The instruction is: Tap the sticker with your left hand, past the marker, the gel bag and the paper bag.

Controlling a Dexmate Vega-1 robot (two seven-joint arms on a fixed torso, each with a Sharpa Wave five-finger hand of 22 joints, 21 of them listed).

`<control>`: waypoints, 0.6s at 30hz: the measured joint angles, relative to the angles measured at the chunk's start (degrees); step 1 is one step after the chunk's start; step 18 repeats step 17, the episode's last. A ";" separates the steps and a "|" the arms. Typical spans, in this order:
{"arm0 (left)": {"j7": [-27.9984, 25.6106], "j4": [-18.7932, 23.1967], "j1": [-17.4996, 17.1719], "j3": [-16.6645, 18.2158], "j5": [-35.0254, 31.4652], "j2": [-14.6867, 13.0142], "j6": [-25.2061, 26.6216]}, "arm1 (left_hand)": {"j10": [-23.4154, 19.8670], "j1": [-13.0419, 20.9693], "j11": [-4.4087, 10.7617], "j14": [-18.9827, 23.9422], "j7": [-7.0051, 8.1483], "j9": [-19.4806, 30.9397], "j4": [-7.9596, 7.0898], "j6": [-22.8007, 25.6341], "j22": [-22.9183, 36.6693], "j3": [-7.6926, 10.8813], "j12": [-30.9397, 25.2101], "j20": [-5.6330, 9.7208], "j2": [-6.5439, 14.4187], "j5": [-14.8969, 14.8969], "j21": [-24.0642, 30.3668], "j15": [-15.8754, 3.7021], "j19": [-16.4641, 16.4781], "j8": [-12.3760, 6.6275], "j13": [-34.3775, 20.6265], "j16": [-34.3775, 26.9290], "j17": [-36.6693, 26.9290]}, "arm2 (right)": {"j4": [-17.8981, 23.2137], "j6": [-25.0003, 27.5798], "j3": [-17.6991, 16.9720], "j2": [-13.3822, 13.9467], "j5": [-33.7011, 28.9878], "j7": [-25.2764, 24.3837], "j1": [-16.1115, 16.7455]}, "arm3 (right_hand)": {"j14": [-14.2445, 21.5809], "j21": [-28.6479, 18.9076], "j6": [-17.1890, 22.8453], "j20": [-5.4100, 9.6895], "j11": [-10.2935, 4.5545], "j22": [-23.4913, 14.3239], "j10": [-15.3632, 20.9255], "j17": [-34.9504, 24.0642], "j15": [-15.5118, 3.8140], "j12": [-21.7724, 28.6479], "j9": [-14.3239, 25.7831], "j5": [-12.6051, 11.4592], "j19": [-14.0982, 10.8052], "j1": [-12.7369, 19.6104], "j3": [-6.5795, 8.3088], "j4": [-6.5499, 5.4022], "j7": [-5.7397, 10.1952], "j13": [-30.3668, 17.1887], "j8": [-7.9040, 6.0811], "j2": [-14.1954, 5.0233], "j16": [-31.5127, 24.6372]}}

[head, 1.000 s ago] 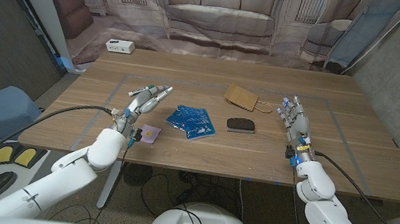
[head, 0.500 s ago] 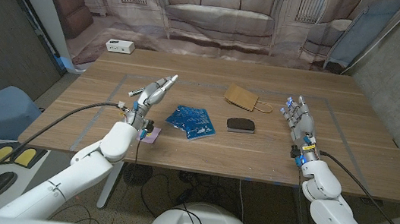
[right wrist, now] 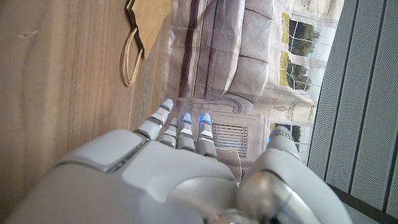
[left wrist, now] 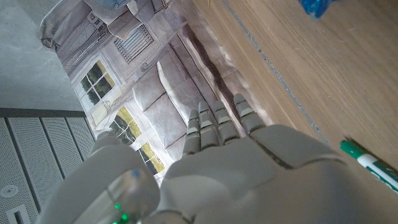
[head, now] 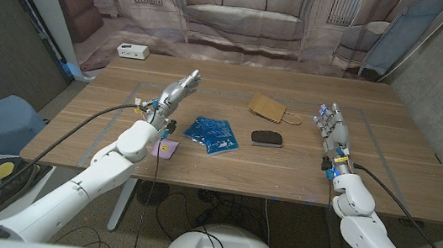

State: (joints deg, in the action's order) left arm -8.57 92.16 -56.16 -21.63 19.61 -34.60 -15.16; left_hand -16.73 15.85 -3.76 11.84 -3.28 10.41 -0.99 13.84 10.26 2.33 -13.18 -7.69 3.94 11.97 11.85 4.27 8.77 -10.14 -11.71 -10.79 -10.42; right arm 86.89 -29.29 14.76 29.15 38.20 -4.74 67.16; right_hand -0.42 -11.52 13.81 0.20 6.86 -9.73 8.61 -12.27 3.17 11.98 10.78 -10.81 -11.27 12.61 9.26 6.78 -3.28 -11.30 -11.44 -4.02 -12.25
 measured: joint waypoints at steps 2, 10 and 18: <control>1.53 -0.47 0.64 -0.16 1.63 -0.02 0.67 | 0.37 0.00 -0.02 -0.29 -0.33 0.00 0.08 -0.50 0.00 -0.08 0.15 0.09 0.00 0.00 0.00 0.30 -0.09 0.00 0.00 0.00 0.00 | -0.20 0.08 0.00 0.00 0.01 0.02 -0.19 | 0.00 0.00 0.00 0.00 0.00 0.00 0.00 0.00 0.00 0.00 0.00 0.00 0.00 0.00 0.00 0.00 0.00 0.00 0.00 0.00 0.00; 6.46 -3.46 3.21 -0.79 6.93 0.49 1.20 | 0.68 0.00 -0.33 -0.30 -0.40 0.00 0.08 -1.19 0.00 -0.08 0.15 0.31 0.00 0.00 -0.31 0.30 -0.31 0.00 0.00 0.00 0.00 | -0.85 0.38 -0.21 0.07 0.42 0.26 -0.62 | 0.00 0.00 0.00 0.00 0.00 0.00 0.00 0.00 0.00 0.00 0.00 0.00 0.00 0.00 0.00 0.00 0.00 0.00 0.23 0.00 0.00; 9.02 -5.45 4.53 -1.38 8.99 0.90 0.24 | 0.67 0.00 -0.33 -0.55 -0.40 0.00 0.07 -1.19 0.00 -0.08 0.15 0.30 0.00 0.00 -0.31 0.56 -0.30 0.00 -0.01 0.00 0.00 | -0.96 0.33 -0.47 -0.02 0.37 -0.21 -0.49 | 0.00 0.00 0.00 0.00 -0.01 0.00 -0.01 0.00 0.00 0.00 0.00 0.00 0.00 0.00 0.00 0.00 0.00 0.00 0.23 0.00 0.00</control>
